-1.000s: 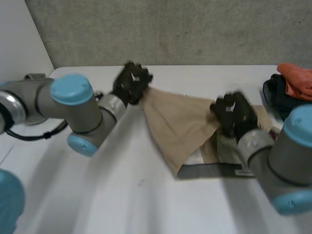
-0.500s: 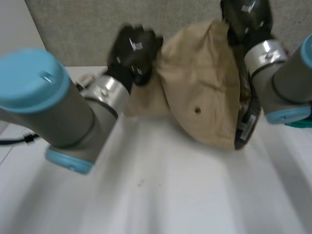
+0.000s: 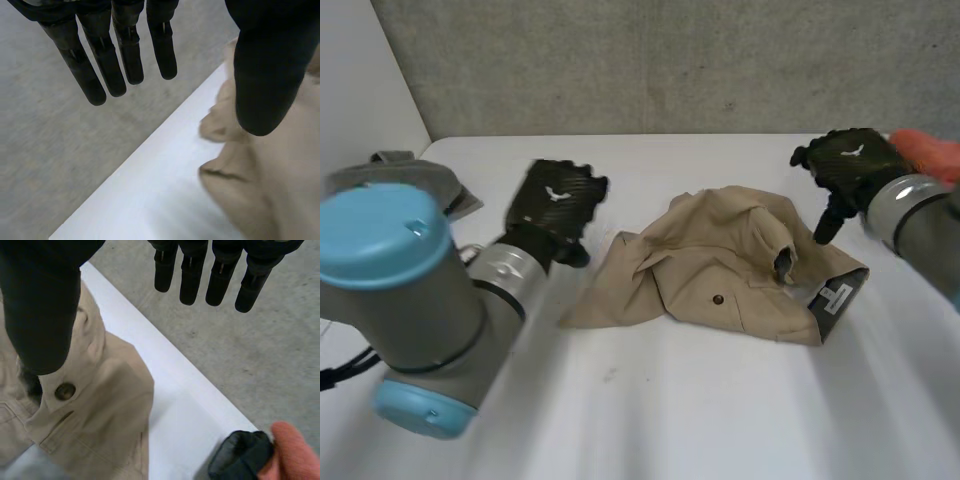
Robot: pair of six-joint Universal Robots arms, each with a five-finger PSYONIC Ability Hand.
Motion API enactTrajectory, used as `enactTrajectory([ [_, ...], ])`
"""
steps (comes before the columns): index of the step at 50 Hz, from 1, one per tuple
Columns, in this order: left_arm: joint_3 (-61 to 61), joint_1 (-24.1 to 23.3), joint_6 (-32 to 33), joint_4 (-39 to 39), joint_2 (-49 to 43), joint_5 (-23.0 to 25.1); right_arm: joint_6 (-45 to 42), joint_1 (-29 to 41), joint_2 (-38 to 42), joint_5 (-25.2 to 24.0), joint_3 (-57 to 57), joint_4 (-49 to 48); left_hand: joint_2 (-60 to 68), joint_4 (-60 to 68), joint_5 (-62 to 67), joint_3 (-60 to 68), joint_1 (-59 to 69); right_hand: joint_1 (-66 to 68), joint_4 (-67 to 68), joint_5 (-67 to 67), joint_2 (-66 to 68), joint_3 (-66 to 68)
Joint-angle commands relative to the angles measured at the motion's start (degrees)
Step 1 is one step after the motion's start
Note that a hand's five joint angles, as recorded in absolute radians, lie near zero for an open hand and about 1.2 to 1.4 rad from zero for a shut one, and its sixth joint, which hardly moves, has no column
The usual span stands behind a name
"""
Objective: Fold the laundry.
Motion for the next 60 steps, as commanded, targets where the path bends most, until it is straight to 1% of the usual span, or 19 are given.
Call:
enactTrajectory([
  [1, -1.3, 5.5, -4.0, -2.8, -0.8, 4.0, 0.2, 0.1, -8.5, 3.1, 3.0, 4.4, 3.0, 3.4, 4.0, 2.7, 2.4, -1.6, -1.0, 0.9, -2.6, -0.9],
  [3, -1.8, 6.3, -6.2, -5.2, -0.8, 6.6, 0.2, 0.1, -11.3, 3.6, 4.5, 5.3, 3.0, 3.4, 4.0, 2.7, 2.4, -0.8, -0.2, 1.7, -1.7, -0.1],
  [7, -2.5, 7.0, -9.3, -8.1, -2.6, 9.7, -0.2, 0.1, -13.8, 3.1, 7.5, 6.7, 2.7, 3.0, 3.7, 2.3, 2.1, 0.7, 1.3, 3.2, -0.2, 1.4],
  [12, -2.5, 7.0, -10.1, -8.7, -4.5, 10.4, 0.2, 1.6, -14.1, 0.6, 10.8, 10.0, 3.0, 3.4, 4.0, 2.7, 2.4, 0.7, 1.3, 3.2, -0.2, 1.5],
  [18, -0.7, 6.9, -9.9, -8.6, -8.8, 10.5, 4.5, 3.7, -11.2, -0.8, 13.0, 8.2, 5.5, 5.9, 6.5, 5.2, 4.9, 2.9, 3.5, 5.4, 2.0, 3.6],
  [19, 0.2, 6.9, -9.8, -8.6, -10.2, 10.4, 6.7, 4.0, -7.9, -0.6, 12.8, 6.6, 9.7, 10.1, 10.7, 9.4, 9.1, 4.4, 5.0, 6.9, 3.5, 5.1],
  [22, 1.8, 6.6, -9.8, -8.6, -12.4, 10.0, 9.7, 4.8, -2.4, -0.5, 12.1, 3.1, 16.1, 16.5, 17.1, 15.8, 15.5, 5.6, 6.2, 8.1, 4.7, 6.3],
  [23, 3.1, 6.5, -9.8, -8.7, -13.8, 9.9, 11.1, 5.5, 0.4, -0.4, 11.4, 0.6, 25.1, 25.5, 26.1, 24.8, 24.5, 5.8, 6.4, 8.3, 4.8, 6.5],
  [24, 3.7, 6.5, -9.8, -8.7, -14.5, 9.8, 11.7, 5.9, 1.5, -0.4, 10.9, -0.7, 30.4, 30.8, 31.4, 30.0, 29.8, 5.8, 6.4, 8.3, 4.8, 6.5],
  [25, 4.7, 6.4, -9.8, -8.9, -15.3, 9.8, 12.8, 6.5, 3.4, -0.2, 9.7, -3.5, 38.9, 39.3, 39.9, 38.6, 38.3, 5.6, 6.2, 8.1, 4.7, 6.3],
  [27, 5.5, 6.4, -9.8, -8.9, -15.6, 9.8, 13.6, 6.7, 4.9, 0.0, 8.9, -5.7, 46.7, 47.1, 47.7, 46.4, 46.1, 5.6, 6.2, 8.1, 4.7, 6.3],
  [28, 6.0, 6.4, -9.8, -8.9, -15.7, 9.8, 14.3, 6.9, 7.6, 0.2, 7.9, -7.9, 49.2, 49.6, 50.2, 48.9, 48.6, 5.6, 6.2, 8.1, 4.7, 6.3],
  [32, 6.9, 6.4, -9.8, -8.7, -15.7, 9.9, 15.0, 7.6, 13.5, 0.5, 4.0, -11.8, 49.3, 49.6, 50.3, 48.9, 48.7, 5.6, 6.2, 8.1, 4.7, 6.3],
  [35, 7.3, 6.4, -9.8, -8.7, -15.6, 9.9, 15.4, 7.9, 16.0, 0.8, 1.7, -13.4, 49.3, 49.6, 50.3, 48.9, 48.7, 5.6, 6.2, 8.1, 4.7, 6.3],
  [39, 7.7, 6.4, -9.8, -8.7, -15.6, 9.9, 15.0, 8.0, 20.2, 2.7, -1.6, -16.9, 49.3, 49.6, 50.3, 48.9, 48.7, 6.5, 7.0, 8.9, 5.5, 7.2],
  [42, 7.7, 6.3, -9.7, -8.6, -15.6, 10.0, 14.5, 8.1, 23.1, 4.5, -4.3, -20.1, 49.3, 49.6, 50.3, 48.9, 48.7, 9.7, 10.2, 12.1, 8.7, 10.4],
  [45, 7.8, 6.3, -9.7, -8.6, -15.7, 10.1, 13.9, 8.1, 25.5, 4.5, -6.4, -22.2, 49.3, 49.6, 50.3, 48.9, 48.7, 15.4, 15.9, 17.8, 14.4, 16.1],
  [52, 10.5, 6.2, -9.4, -8.3, -15.8, 10.0, 11.1, 8.4, 30.4, 4.4, -10.8, -21.9, 49.3, 49.6, 50.3, 48.9, 48.7, 17.1, 17.6, 19.5, 16.1, 17.8],
  [60, 15.5, 6.2, -9.4, -8.4, -18.0, 9.7, 11.0, 8.9, 29.8, 2.9, -11.3, -18.6, 49.3, 49.6, 50.3, 48.9, 48.7, 15.4, 15.9, 17.9, 14.4, 16.1],
])
